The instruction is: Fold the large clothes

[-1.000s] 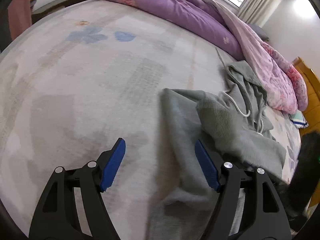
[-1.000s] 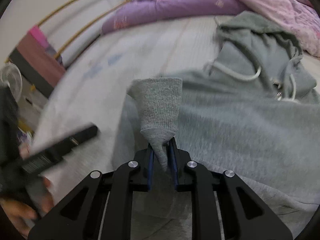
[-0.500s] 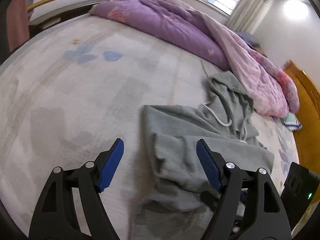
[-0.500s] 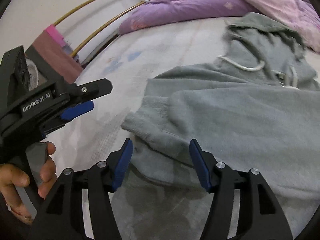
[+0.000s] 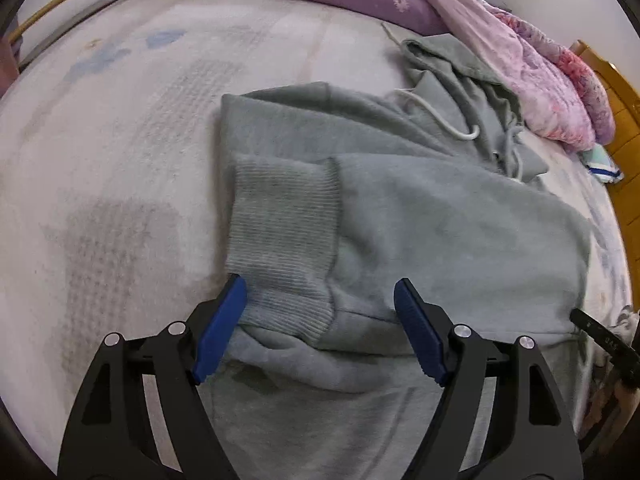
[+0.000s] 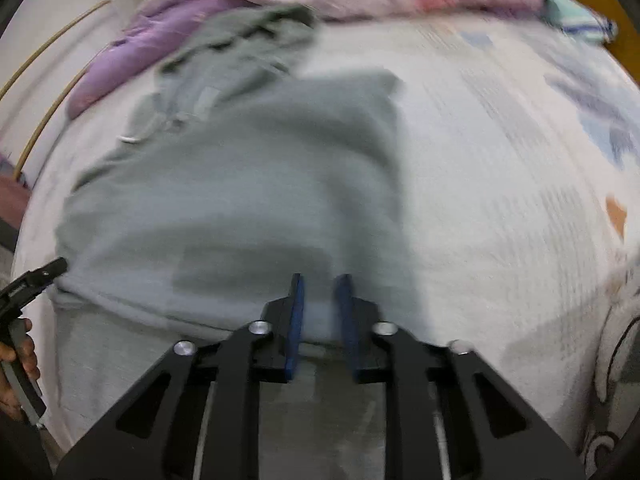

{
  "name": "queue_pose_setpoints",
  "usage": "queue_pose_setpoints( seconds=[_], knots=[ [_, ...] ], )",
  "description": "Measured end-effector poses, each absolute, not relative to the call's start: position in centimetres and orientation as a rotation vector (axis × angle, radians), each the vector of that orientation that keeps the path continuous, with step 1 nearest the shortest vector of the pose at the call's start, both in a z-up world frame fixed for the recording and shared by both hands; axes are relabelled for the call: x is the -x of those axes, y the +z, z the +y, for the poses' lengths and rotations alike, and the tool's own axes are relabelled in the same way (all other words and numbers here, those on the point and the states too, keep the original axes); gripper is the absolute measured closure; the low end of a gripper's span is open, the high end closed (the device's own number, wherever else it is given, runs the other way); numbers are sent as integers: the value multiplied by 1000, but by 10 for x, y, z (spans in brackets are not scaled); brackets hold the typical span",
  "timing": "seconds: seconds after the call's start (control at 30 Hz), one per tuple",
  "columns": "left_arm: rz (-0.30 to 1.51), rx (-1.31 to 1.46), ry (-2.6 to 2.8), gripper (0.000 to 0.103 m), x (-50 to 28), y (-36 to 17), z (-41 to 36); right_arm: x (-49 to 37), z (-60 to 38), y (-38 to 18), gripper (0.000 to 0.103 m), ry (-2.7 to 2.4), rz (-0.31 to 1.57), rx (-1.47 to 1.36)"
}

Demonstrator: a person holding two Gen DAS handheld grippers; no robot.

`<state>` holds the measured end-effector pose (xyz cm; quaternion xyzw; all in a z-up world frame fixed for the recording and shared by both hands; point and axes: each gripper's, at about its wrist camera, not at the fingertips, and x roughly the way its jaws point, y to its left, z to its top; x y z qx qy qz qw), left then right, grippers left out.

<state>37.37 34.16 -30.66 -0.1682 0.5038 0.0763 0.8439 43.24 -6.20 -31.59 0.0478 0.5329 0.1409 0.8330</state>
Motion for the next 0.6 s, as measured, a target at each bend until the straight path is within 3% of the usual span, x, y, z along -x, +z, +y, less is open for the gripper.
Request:
queue_pose_setpoints(
  seconds=[0.13,0.2,0.33,0.43,0.6],
  knots=[
    [1080,336,163,26,-376,-304,340,-436,-70,-322,99,329,1151,-137],
    [1063,296,151,26,-376,-288,338,-439,-68,-315,92,345,1170,-144],
    [959,158,113,22,-390,-247,331,-454,-70,-283,91,438,1120,-187],
    [931,197,50,19,-424,-230,330,-483,-59,-266,67,459,1070,-172],
    [910,174,52,17,-508,-230,330,-552,-37,-251,65,437,975,-95]
  ],
)
